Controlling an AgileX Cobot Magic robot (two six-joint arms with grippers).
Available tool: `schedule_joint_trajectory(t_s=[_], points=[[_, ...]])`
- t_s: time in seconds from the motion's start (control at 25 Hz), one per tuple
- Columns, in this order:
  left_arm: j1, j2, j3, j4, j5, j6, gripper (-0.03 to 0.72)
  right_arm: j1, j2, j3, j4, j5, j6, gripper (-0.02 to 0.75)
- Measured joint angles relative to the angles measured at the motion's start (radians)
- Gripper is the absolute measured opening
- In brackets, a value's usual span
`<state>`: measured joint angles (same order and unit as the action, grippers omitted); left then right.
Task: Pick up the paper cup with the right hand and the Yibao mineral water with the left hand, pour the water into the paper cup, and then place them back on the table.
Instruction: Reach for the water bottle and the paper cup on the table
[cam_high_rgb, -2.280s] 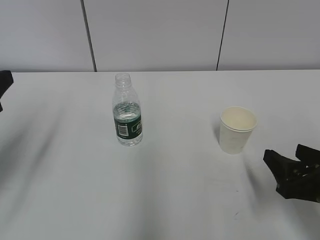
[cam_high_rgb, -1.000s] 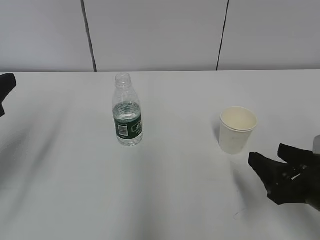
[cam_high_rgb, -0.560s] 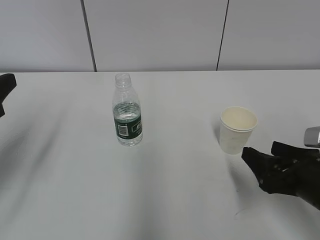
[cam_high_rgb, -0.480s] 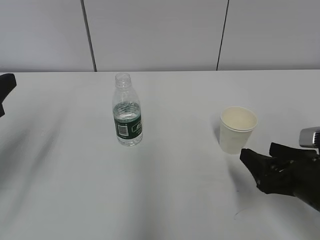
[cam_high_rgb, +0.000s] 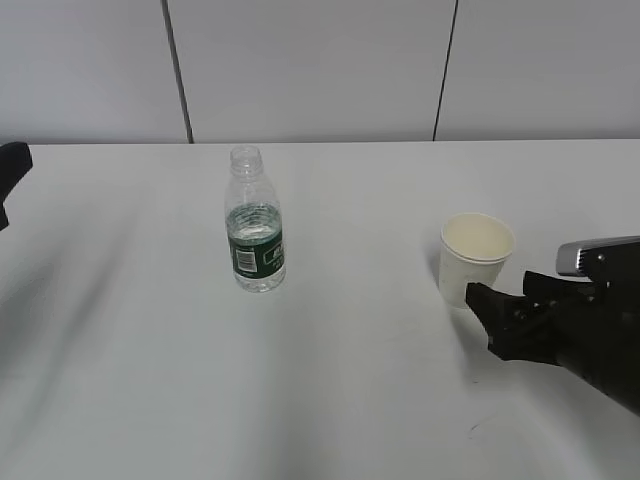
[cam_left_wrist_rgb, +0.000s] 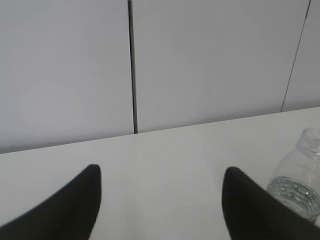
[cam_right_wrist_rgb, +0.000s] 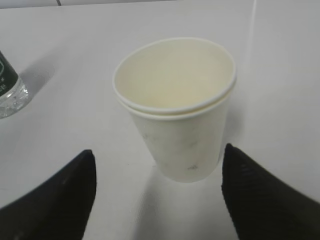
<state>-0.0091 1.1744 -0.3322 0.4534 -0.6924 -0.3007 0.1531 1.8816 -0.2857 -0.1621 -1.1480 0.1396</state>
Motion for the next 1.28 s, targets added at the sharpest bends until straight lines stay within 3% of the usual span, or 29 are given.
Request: schedule_joint_trajectory(t_s=[1.28], points=[[0.000, 0.000, 0.000, 0.000, -0.047, 0.000, 0.468, 0.000, 0.173, -0.159, 0.036, -0.002, -0.016, 0.608]])
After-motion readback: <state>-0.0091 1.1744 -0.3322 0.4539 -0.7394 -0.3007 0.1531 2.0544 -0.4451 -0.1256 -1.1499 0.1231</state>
